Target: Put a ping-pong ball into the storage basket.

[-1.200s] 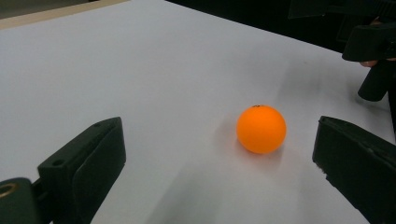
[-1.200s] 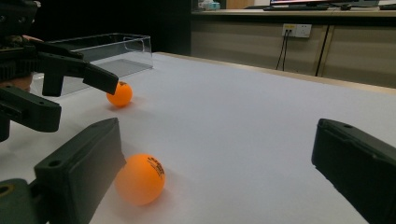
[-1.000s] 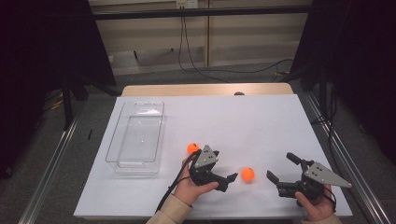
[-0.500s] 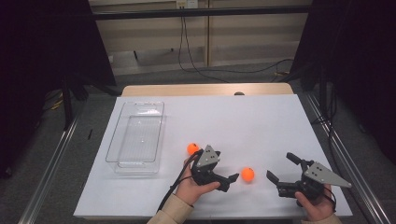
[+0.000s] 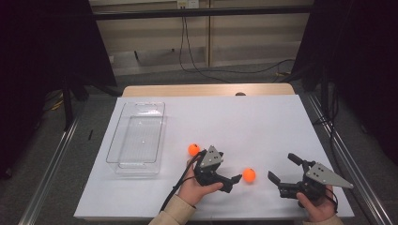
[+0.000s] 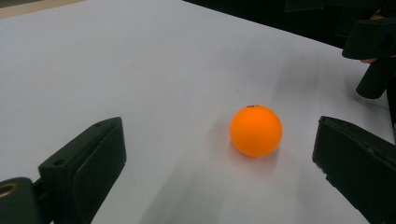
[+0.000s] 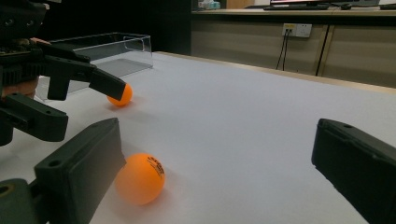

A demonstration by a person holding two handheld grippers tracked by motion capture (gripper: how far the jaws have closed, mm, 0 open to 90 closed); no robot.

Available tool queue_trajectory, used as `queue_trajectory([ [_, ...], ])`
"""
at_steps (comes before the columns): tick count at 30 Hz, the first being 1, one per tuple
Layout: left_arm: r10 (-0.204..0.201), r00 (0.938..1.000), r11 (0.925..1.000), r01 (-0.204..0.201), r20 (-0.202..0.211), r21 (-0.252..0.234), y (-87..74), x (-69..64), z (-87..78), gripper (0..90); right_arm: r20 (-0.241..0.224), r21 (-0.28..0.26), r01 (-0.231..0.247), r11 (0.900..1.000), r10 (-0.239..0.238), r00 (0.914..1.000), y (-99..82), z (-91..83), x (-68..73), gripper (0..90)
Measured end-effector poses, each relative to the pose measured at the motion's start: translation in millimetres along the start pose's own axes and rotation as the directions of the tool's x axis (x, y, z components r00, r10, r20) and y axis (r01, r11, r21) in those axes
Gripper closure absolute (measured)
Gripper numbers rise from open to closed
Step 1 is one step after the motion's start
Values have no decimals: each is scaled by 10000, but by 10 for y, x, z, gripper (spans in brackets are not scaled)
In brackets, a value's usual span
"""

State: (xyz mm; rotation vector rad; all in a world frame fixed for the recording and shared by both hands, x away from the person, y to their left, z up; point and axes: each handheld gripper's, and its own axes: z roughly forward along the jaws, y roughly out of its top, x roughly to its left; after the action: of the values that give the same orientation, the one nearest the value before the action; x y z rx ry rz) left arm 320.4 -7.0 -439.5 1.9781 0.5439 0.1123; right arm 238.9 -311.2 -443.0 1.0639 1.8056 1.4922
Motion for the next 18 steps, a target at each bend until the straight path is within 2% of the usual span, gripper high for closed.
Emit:
queue_trajectory([
  [18, 42, 9999, 9999, -44, 103, 151, 20, -22, 56, 29, -9, 7, -5, 10000, 5, 10000, 0, 1, 2, 20],
])
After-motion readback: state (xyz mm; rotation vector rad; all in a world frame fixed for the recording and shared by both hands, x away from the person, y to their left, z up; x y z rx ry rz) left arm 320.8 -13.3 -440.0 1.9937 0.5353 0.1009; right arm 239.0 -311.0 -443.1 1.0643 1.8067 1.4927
